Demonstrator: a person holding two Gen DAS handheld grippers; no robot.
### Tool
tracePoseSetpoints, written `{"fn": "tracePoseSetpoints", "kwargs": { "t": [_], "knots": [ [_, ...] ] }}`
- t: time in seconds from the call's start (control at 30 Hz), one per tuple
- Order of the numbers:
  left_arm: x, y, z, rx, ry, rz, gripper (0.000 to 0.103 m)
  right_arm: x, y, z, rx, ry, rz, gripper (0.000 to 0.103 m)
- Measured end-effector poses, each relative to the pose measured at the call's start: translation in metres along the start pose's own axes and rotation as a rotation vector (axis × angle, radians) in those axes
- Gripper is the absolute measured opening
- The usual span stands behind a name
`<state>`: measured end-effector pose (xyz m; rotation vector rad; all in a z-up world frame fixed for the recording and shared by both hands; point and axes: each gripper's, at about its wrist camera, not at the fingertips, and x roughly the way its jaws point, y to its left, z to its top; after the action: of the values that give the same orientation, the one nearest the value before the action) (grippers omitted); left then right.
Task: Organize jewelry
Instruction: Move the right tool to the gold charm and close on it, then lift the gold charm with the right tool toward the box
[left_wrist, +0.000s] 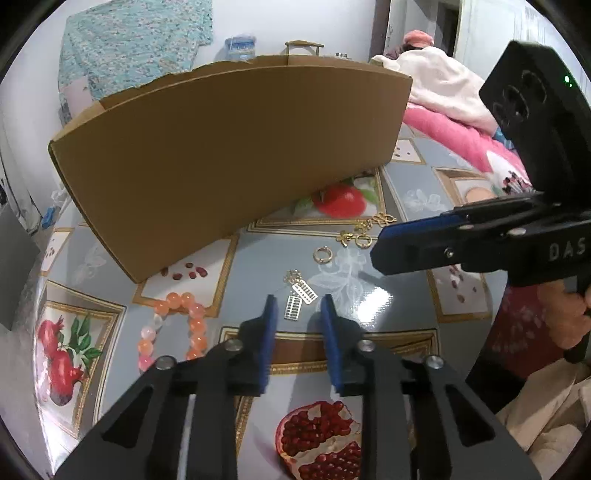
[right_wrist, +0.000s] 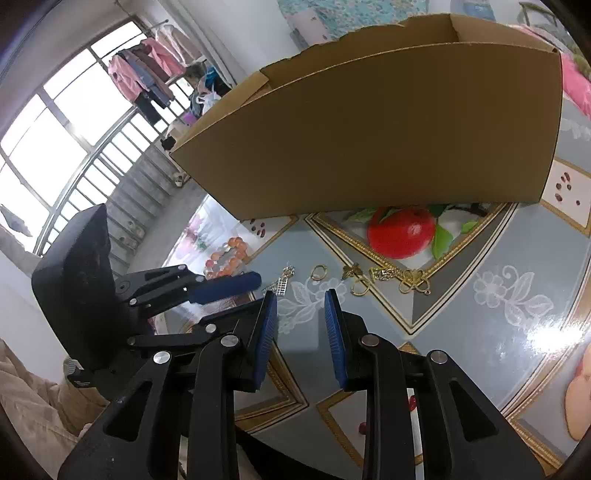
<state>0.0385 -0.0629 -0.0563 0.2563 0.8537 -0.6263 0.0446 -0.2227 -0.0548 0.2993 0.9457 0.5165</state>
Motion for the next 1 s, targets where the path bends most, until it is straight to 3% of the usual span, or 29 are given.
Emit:
{"fn": "tracePoseSetpoints", "kwargs": {
  "t": [0.33, 0.5, 0.67, 1.0],
  "knots": [
    [0.009, -0.001, 0.009, 0.028, 0.027, 0.012, 0.017, -0.001, 0.001, -0.003, -0.006, -0.010, 0.003, 0.026],
    [0.007, 0.001, 0.007, 0.018, 0.022, 0.018, 0.005, -0.005, 0.002, -0.005, -0.003, -0.018, 0.001, 0.026],
    [0.003, -0.001, 0.002, 0.007, 0.018, 0.016, 0.004, -0.008, 0.006, -0.006, -0.013, -0.027, -0.013, 0.026],
    [-0.013, 0.012, -0.015, -0.123, 0.006, 0.042, 0.004, 0.005, 0.029, -0.004, -0.101, -0.001, -0.051, 0.029]
  ]
}}
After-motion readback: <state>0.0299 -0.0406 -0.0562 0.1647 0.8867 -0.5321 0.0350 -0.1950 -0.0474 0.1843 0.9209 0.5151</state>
